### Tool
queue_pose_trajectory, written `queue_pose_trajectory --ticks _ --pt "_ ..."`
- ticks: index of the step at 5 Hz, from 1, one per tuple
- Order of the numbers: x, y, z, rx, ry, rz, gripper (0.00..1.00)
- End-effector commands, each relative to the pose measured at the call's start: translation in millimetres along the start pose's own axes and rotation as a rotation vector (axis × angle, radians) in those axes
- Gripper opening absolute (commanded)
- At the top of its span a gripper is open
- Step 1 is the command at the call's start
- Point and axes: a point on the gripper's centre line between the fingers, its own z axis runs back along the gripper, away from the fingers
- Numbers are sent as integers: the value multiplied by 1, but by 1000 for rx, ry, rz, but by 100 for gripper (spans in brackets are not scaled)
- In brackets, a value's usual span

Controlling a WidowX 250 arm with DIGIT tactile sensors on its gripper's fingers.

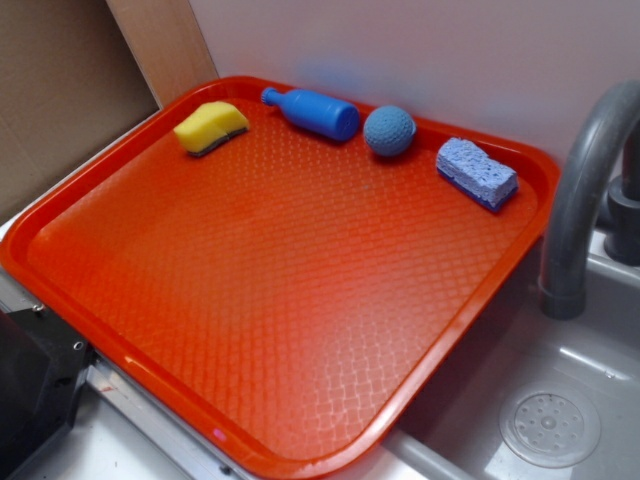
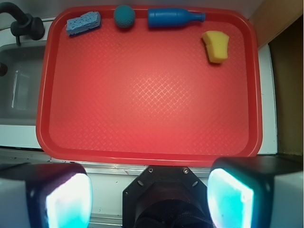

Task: Grab the blue ball.

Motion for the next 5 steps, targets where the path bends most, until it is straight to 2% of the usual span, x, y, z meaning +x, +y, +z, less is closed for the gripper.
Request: queue_pose_trajectory --ticks 1,2,3,4,5 --pt "0 0 0 0 0 0 100" --pt "44 -7 -53 81 -111 64 100" --pt "91 -13 -88 28 -148 26 100" --pt "125 -14 -105 4 -196 -43 100" --pt "125 -14 -105 4 -196 -43 100"
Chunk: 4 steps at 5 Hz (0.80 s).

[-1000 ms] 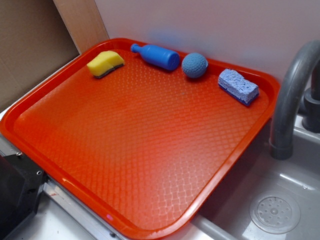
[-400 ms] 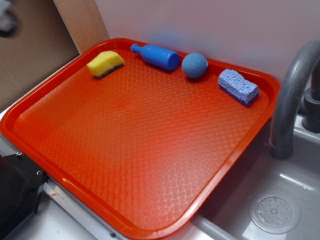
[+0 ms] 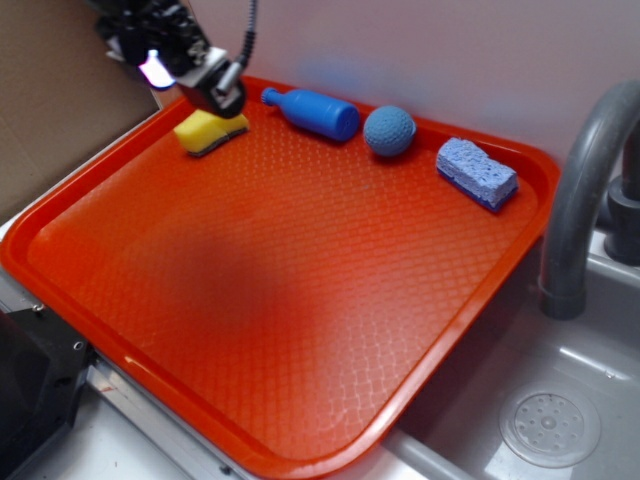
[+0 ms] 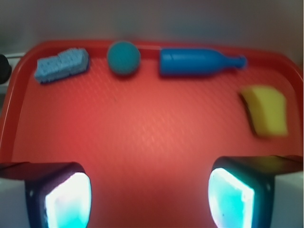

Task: Grab the blue ball.

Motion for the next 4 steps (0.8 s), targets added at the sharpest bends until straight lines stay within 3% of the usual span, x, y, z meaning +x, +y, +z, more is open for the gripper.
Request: queue_pose_trajectory --ticks 1,2,3,4 --pt "12 -2 13 -4 -52 2 100" --pt "12 -2 13 -4 -52 2 100" --pt "40 -14 -24 44 -31 -15 100" --pt "58 -21 -44 34 -66 -48 100"
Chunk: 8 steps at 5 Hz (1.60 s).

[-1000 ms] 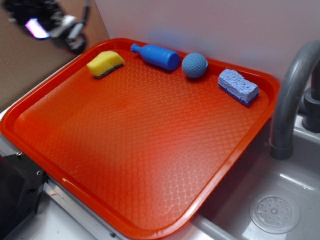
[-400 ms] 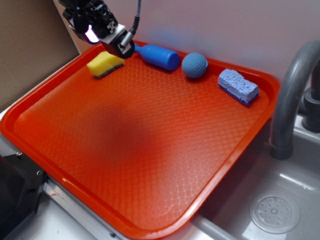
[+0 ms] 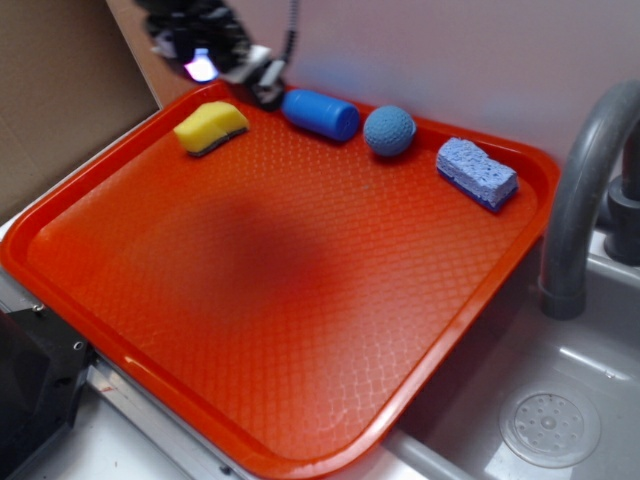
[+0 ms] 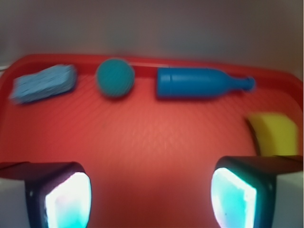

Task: Grab the blue ball.

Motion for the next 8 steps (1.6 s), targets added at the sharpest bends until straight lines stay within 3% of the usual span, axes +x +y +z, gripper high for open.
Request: queue_pose_trajectory --ticks 1,2,4,5,6,8 --pt "39 -26 -14 -12 -216 -177 100" --pt "47 -30 -28 46 -260 -224 100" --pt "62 -28 -61 53 -220 -260 100" --pt "68 -32 -81 50 -253 -296 100" --pt "71 -32 -83 46 -256 -283 0" --pt "55 -15 -38 14 -222 -195 0"
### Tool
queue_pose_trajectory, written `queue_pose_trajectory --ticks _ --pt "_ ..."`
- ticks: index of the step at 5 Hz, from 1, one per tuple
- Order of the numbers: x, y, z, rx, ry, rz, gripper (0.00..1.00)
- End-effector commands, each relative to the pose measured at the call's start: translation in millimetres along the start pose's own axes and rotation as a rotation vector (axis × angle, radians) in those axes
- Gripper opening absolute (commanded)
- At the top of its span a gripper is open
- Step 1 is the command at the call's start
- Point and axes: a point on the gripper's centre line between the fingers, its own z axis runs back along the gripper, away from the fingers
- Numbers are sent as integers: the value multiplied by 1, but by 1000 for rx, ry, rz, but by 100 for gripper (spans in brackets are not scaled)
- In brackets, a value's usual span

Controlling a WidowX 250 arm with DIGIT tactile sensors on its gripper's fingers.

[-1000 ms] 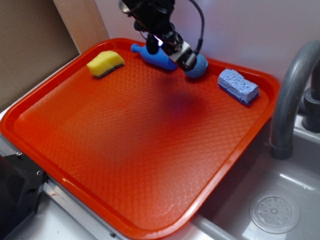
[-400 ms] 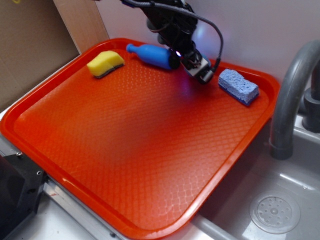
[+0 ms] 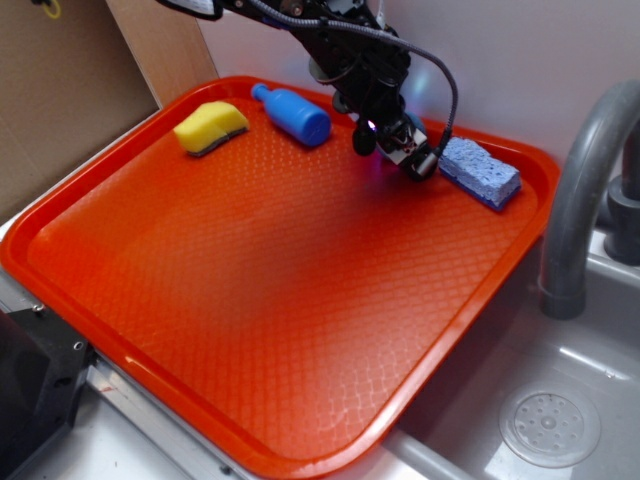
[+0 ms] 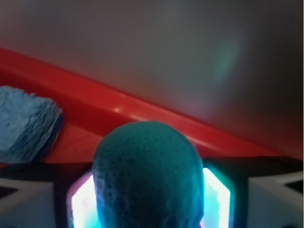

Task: Grab the blue ball.

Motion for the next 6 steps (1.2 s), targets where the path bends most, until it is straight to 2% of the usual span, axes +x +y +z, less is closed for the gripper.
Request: queue_pose_trajectory --ticks 1,2,3,4,5,6 --pt "-3 41 108 -129 42 176 0" --pt "-14 65 167 -156 244 266 0" --pt "-43 66 219 -196 286 313 0" --pt "-47 56 228 -133 242 293 0" --pt "-46 49 223 -114 209 266 0" --pt "-47 43 214 -106 242 271 0"
